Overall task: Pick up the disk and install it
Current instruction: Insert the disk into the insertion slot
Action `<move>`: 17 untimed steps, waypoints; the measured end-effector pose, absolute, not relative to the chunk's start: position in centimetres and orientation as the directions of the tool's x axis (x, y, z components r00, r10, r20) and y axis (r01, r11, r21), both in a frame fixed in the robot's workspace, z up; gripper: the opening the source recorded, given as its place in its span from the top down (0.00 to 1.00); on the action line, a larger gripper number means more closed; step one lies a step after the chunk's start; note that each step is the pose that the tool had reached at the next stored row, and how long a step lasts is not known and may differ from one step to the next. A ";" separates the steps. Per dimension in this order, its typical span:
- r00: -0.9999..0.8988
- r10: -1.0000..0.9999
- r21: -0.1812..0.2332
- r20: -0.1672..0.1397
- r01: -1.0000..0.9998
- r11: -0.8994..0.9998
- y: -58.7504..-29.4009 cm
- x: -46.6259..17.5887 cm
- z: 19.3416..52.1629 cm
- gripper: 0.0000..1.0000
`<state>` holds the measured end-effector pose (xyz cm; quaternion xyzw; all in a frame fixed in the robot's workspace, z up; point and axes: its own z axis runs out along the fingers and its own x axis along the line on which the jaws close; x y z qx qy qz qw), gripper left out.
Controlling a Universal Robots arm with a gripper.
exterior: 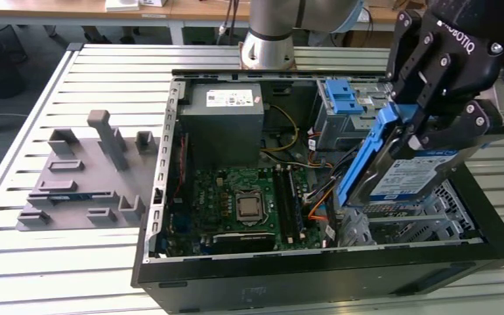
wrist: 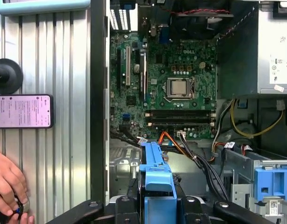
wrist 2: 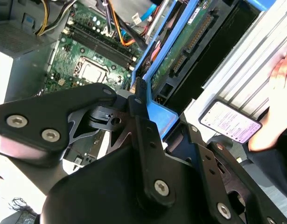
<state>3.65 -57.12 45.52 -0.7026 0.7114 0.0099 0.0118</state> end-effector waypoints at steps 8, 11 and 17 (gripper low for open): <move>-0.012 -0.999 -0.003 -0.031 -1.000 0.012 -57.1 5.4 45.1 0.64; -0.012 -0.999 -0.003 -0.031 -1.000 0.013 -57.1 6.1 44.9 0.64; -0.012 -0.999 -0.003 -0.031 -1.000 0.012 -57.1 7.1 44.6 0.64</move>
